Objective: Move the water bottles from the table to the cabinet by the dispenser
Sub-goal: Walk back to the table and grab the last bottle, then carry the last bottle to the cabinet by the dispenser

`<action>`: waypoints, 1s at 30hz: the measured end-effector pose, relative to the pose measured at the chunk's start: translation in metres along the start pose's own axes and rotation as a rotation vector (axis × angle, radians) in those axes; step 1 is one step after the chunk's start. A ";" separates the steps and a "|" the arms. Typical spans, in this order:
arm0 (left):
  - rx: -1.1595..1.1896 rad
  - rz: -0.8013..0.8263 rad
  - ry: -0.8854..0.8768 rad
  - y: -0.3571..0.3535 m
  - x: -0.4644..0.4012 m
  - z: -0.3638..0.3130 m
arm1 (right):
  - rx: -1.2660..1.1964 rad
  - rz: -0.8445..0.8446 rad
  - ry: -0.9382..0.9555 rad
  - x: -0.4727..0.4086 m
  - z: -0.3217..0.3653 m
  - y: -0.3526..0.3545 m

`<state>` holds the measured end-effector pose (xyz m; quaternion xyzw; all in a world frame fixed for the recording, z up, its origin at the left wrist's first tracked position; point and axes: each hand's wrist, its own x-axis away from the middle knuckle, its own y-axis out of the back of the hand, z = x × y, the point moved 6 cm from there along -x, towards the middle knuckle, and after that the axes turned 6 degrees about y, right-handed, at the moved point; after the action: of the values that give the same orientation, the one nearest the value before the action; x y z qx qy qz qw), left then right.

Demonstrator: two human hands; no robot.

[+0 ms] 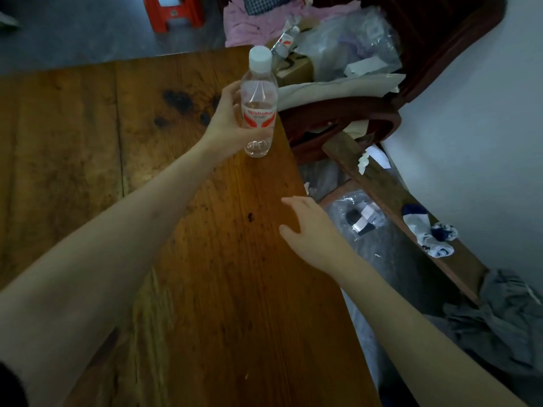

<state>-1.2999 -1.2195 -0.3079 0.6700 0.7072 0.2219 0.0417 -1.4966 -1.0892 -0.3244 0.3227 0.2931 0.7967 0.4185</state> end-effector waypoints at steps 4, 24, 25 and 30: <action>-0.034 -0.053 -0.044 -0.002 0.001 -0.003 | -0.020 0.008 0.005 -0.001 -0.002 -0.006; -0.031 0.041 -0.240 -0.010 0.253 -0.055 | -1.574 0.279 -0.502 0.097 0.007 -0.043; -0.033 0.037 -0.249 -0.011 0.265 -0.058 | -1.587 0.302 -0.499 0.106 0.009 -0.042; -0.042 0.012 -0.228 -0.021 0.312 -0.060 | -1.532 0.385 -0.444 0.149 0.018 -0.036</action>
<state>-1.3713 -0.9331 -0.1874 0.6940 0.6891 0.1591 0.1348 -1.5314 -0.9409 -0.2994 0.1424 -0.4823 0.7516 0.4270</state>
